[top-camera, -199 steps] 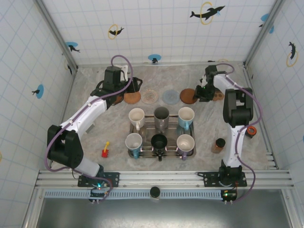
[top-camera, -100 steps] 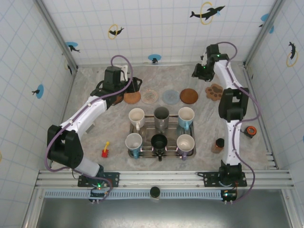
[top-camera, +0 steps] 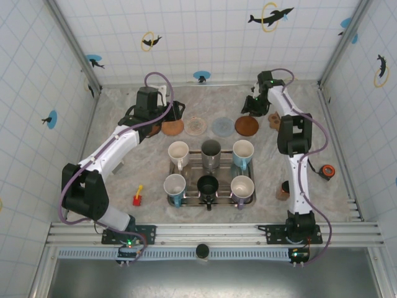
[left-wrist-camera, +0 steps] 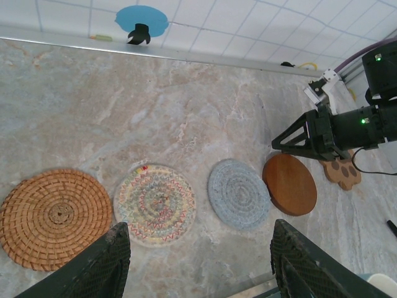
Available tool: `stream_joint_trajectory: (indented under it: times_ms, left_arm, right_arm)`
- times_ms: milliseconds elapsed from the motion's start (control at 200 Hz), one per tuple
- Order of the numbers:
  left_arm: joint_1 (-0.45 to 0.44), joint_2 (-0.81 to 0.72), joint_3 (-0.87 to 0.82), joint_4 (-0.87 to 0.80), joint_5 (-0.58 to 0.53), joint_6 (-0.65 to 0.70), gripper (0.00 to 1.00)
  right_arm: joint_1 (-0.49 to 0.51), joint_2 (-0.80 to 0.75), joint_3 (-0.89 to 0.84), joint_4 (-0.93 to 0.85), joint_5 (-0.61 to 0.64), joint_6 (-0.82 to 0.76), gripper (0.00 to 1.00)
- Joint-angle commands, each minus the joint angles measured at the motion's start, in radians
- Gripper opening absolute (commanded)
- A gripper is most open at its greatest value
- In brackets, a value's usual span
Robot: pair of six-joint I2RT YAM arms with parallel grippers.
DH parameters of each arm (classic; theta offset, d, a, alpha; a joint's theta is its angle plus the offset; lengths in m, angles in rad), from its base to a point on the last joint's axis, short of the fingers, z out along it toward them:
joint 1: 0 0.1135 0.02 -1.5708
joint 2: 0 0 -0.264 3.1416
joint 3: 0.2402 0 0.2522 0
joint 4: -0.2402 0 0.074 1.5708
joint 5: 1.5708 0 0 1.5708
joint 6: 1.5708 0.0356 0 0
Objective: Place the cup by the coaster
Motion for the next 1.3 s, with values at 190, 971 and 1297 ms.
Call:
stream_joint_trajectory:
  times_ms: [190,971,1297]
  left_arm:
    - [0.005,-0.022,0.013,-0.016,0.005,-0.006,0.61]
    - [0.005,-0.022,0.005,-0.012,-0.003,-0.011,0.61]
    - [0.005,-0.009,0.011,-0.004,0.008,-0.021,0.61]
  right_arm:
    - [0.004,-0.048,-0.11,-0.002,0.003,-0.016,0.44]
    - [-0.064,-0.153,-0.122,0.108,-0.087,0.047,0.47]
    - [-0.185,-0.202,-0.109,0.077,0.024,0.022,0.48]
